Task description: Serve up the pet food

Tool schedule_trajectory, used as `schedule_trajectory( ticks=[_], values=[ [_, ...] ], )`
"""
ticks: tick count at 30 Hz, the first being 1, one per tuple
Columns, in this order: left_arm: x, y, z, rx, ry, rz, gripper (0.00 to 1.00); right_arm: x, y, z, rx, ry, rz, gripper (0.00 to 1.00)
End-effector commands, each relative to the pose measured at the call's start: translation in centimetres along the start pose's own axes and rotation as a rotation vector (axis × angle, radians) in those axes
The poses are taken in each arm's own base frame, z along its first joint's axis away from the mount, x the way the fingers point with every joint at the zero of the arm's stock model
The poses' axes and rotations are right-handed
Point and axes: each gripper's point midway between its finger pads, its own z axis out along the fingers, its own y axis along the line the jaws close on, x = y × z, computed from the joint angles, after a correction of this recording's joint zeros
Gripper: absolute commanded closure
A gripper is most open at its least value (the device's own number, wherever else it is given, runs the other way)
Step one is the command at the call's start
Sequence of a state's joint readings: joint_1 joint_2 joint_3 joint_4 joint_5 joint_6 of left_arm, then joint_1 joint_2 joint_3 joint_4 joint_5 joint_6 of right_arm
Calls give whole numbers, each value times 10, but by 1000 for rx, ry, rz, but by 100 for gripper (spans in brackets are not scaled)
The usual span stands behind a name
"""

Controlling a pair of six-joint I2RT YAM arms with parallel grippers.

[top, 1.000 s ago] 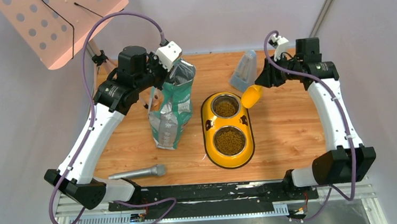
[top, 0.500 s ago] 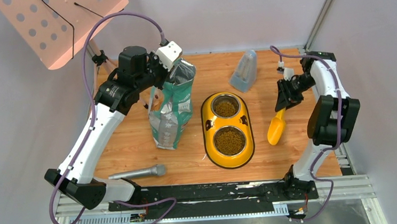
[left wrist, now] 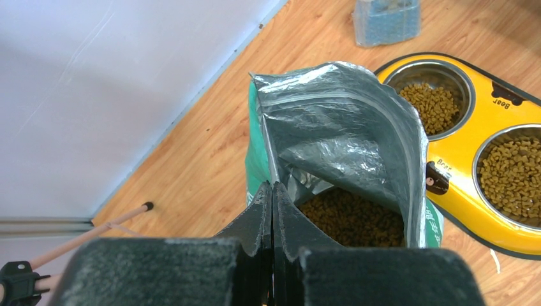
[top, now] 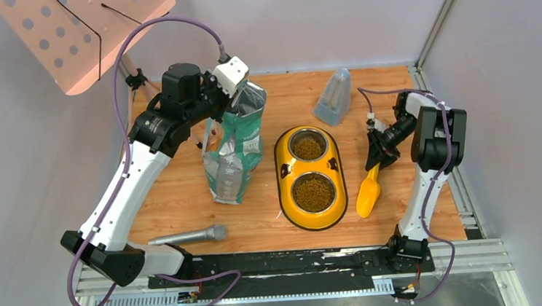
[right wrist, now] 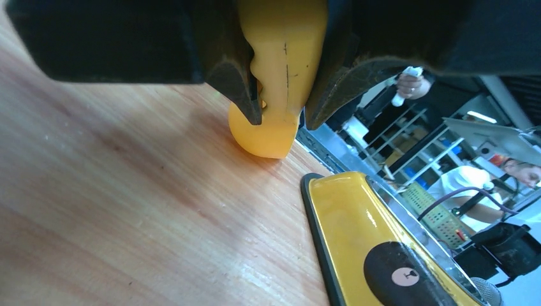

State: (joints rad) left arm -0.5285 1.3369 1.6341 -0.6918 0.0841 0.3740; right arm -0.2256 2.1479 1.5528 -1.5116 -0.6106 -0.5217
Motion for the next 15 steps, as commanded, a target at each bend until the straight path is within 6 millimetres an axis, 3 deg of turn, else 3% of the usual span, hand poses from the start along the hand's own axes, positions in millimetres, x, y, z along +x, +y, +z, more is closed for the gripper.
schedule_trajectory(
  ticks=[1, 9, 15],
  values=[
    [-40, 16, -21, -64, -156, 41, 100, -17, 1, 1, -24, -22, 3, 89],
    [-39, 15, -21, -60, -152, 40, 100, -23, -14, 20, 36, -5, 63, 60],
    [-38, 15, -22, -57, -152, 35, 100, -25, -18, 19, 78, -32, 77, 53]
  ],
)
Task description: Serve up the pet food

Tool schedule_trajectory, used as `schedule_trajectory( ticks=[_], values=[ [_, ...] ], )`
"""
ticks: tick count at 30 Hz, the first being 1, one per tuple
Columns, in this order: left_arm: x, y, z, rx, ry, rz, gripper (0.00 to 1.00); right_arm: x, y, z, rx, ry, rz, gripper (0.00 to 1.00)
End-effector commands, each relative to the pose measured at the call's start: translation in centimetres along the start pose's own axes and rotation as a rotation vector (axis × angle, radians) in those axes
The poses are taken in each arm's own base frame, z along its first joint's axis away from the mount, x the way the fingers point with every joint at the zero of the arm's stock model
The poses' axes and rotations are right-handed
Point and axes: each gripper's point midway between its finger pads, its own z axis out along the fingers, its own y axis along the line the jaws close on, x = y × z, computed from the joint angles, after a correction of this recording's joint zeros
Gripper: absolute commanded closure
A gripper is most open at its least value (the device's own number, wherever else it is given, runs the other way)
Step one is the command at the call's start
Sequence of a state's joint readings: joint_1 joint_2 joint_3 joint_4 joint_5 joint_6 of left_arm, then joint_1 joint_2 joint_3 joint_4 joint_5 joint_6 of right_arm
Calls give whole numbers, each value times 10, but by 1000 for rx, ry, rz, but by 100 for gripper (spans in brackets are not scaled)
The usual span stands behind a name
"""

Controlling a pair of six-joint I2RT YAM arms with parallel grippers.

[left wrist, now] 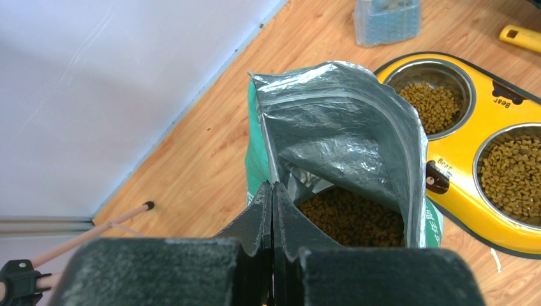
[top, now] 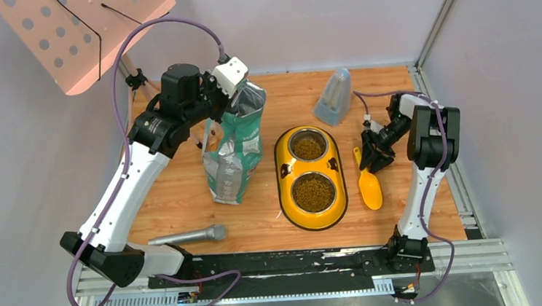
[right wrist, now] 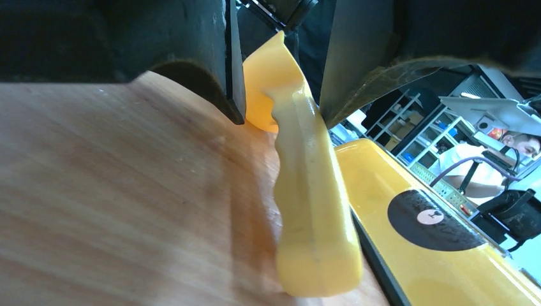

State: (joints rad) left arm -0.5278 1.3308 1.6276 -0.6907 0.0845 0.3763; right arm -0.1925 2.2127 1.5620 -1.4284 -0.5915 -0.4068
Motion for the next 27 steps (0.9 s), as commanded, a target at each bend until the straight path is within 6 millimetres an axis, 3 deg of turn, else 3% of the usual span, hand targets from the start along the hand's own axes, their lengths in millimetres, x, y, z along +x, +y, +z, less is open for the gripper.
schedule_trajectory(
  ticks=[1, 11, 15, 18, 21, 27],
  values=[
    [-38, 14, -20, -54, -150, 33, 100, -9, -6, -4, 52, -50, -3, 52],
    [-33, 15, -20, -64, -146, 17, 100, -3, -4, -62, 272, -147, -157, 51],
    [-34, 13, -18, -51, -149, 6, 100, -7, 18, -97, 311, -225, -222, 50],
    [-37, 13, -17, -48, -157, 3, 100, -14, 54, -119, 261, -306, -281, 50],
    [-37, 15, -16, -58, -157, 12, 100, -22, 103, -139, 205, -419, -445, 51],
    [-36, 25, -15, -101, -164, 25, 100, -30, 234, -176, 16, -702, -913, 52]
  ],
)
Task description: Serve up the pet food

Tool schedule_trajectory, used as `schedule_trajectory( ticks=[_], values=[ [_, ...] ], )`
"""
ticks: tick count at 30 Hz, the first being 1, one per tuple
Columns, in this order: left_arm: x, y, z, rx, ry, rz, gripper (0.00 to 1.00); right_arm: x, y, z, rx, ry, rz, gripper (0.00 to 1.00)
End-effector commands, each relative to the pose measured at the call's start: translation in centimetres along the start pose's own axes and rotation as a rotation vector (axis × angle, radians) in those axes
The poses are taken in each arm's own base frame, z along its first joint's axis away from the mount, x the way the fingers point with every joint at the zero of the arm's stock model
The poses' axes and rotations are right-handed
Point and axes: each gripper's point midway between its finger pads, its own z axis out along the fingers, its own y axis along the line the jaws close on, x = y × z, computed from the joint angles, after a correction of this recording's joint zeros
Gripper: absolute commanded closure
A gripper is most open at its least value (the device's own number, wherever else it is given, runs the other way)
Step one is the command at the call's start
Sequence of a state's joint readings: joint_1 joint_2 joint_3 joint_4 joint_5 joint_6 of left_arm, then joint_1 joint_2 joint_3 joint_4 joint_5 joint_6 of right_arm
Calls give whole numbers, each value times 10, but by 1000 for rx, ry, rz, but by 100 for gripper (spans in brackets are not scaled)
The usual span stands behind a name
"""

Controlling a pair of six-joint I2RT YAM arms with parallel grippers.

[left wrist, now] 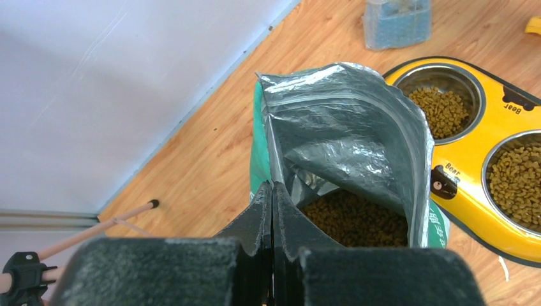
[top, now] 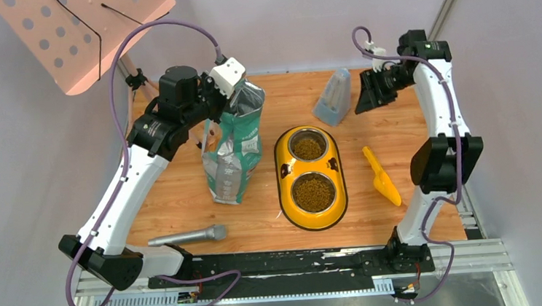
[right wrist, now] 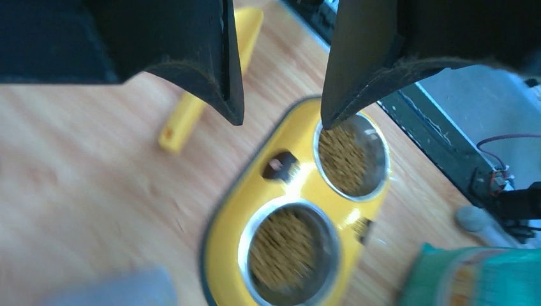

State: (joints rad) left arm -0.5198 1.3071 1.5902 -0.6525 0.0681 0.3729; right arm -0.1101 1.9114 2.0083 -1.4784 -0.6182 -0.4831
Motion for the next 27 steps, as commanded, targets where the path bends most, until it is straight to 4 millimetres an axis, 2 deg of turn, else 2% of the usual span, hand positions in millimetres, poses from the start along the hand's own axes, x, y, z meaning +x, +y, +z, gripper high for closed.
schedule_trajectory(
  ticks=[1, 2, 4, 5, 7, 11, 14, 15, 19, 22, 25, 27],
  values=[
    [-39, 16, -12, -47, -159, 33, 100, -68, 101, -41, -235, -354, -359, 52],
    [-41, 15, -13, -41, -173, 41, 100, -77, 118, -47, -285, -416, -419, 54],
    [-45, 14, -16, -43, -204, 63, 100, -87, 149, -45, -365, -492, -501, 55],
    [-44, 14, -18, -46, -212, 71, 100, -94, 158, -44, -374, -530, -530, 55],
    [-49, 10, -21, -27, -252, 88, 100, -107, 169, -41, -366, -590, -559, 54],
    [-58, -10, -26, 73, -336, 108, 100, -141, 198, -34, -409, -623, -590, 50],
    [-52, -23, -21, 123, -347, 101, 100, -175, 213, -11, -380, -625, -544, 45],
    [-49, -24, -19, 127, -335, 95, 100, -187, 224, -11, -384, -645, -543, 42],
    [-41, -23, -15, 129, -290, 91, 100, -204, 258, 18, -405, -653, -615, 36],
    [-43, -21, -17, 117, -295, 82, 100, -215, 260, 45, -330, -649, -570, 36],
    [-46, -19, -22, 105, -302, 87, 100, -209, 272, 60, -360, -623, -567, 36],
    [-46, -17, -23, 97, -303, 92, 100, -205, 277, 62, -385, -610, -574, 37]
  ],
)
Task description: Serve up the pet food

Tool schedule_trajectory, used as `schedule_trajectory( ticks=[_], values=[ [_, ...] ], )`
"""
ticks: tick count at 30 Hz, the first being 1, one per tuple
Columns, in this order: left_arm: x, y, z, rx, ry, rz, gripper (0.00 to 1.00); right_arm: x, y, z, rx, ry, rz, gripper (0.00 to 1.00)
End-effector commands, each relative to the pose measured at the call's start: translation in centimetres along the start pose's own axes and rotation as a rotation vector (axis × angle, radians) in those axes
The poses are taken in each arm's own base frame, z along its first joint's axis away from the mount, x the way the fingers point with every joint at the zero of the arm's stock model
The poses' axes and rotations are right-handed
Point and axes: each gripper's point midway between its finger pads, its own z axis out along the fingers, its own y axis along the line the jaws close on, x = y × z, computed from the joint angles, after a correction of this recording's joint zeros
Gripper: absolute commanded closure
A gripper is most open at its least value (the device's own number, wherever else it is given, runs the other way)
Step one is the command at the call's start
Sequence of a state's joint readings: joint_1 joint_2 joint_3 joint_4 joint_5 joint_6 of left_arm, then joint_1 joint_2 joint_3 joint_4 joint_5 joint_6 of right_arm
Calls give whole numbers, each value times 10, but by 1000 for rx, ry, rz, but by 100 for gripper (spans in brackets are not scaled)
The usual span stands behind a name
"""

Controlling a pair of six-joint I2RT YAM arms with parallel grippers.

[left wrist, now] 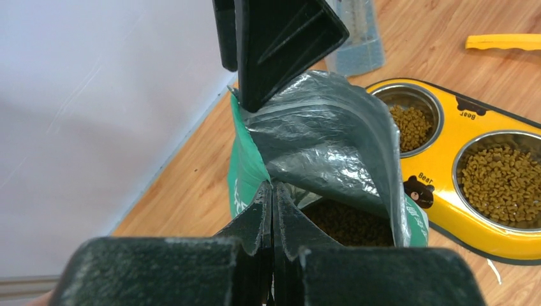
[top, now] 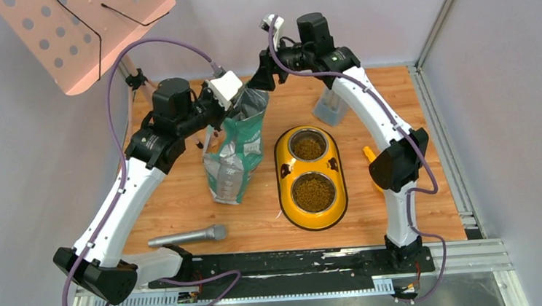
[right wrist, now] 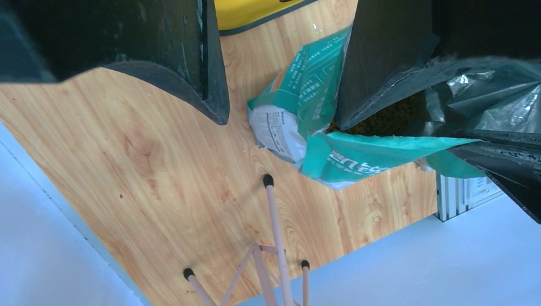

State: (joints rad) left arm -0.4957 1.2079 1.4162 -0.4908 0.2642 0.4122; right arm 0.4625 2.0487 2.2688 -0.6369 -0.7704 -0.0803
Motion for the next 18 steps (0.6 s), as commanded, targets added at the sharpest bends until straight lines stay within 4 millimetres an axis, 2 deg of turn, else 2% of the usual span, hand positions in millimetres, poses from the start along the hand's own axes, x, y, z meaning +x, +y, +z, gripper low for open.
schedule_trajectory(
  ticks=[1, 6, 9, 13, 14, 17, 18],
  values=[
    [-45, 8, -15, -25, -149, 58, 100, -24, 6, -1, 13, -59, -27, 37],
    [-47, 11, -15, -46, -169, 58, 100, -11, 13, 0, 5, -29, -4, 42],
    [-50, 14, -16, -59, -177, 55, 100, -1, 16, 2, 6, -3, 24, 49],
    [-52, 13, -17, -51, -176, 61, 100, 12, 19, 5, 10, 28, 55, 51],
    [-54, 12, -17, -45, -178, 63, 100, 13, 21, 7, 9, 31, 62, 57],
    [-53, 10, -17, -32, -171, 55, 100, 9, 25, 10, 4, 22, 65, 87],
    [-52, 10, -17, -31, -168, 46, 100, 5, 27, 10, 7, 14, 84, 94]
  ],
)
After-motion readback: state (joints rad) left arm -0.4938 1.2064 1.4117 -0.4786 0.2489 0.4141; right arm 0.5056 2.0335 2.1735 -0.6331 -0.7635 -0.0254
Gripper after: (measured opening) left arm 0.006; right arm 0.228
